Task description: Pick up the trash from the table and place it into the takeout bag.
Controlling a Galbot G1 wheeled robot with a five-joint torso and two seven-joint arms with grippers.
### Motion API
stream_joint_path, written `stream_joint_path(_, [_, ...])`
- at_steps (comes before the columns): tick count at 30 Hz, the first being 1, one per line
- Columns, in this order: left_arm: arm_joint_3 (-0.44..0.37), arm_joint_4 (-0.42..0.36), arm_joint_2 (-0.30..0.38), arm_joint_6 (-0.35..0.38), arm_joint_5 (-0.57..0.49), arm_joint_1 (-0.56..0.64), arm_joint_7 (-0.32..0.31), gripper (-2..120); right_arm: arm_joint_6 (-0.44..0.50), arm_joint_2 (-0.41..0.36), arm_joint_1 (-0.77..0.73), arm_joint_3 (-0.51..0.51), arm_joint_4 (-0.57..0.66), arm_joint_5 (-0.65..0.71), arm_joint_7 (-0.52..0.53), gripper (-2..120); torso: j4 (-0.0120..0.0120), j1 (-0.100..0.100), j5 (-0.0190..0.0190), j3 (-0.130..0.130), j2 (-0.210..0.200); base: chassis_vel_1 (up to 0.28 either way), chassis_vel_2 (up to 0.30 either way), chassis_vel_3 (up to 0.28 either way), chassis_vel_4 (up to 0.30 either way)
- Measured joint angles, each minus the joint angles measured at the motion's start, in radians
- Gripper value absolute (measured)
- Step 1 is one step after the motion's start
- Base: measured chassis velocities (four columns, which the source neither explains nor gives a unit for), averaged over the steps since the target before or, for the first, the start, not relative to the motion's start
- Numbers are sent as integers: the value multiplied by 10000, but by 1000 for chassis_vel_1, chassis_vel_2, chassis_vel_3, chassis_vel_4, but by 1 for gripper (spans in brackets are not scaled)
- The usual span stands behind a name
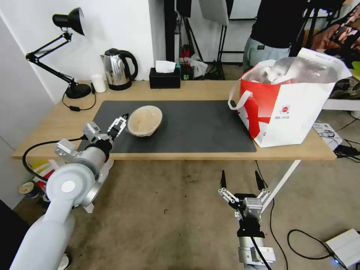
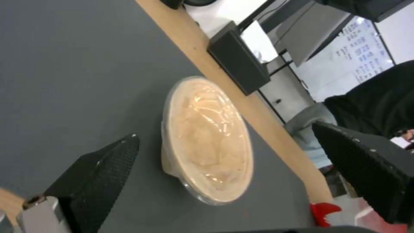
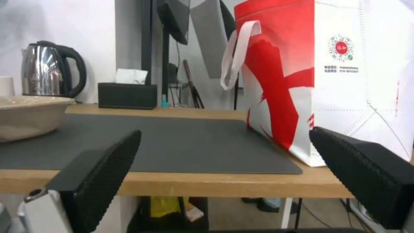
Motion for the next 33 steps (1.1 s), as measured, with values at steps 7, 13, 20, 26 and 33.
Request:
stream_joint_path(7, [151,366,-82,-19,340,-89,72,100,0,0,0,0,0,0,0,100,0,1,0,0,0,0,0,0,0])
stream_joint_path(13, [280,525,-87,-20,345,-195,107,100,0,0,0,0,0,0,0,100,0,0,1,0,0,0,0,0,0])
stream_joint_path(20, [512,830,-150,-20,332,-398,79,100,0,0,0,0,0,0,0,100,0,0,0,0,0,0,0,0,0])
stream_joint_path(26, [652,1045,-190,-13,314,-568,87,100,0,0,0,0,0,0,0,100,0,0,1,0,0,0,0,0,0])
stream_joint_path(33, [788,1284,-240,-11,270,-772,155,100,0,0,0,0,0,0,0,100,0,0,1,0,0,0,0,0,0])
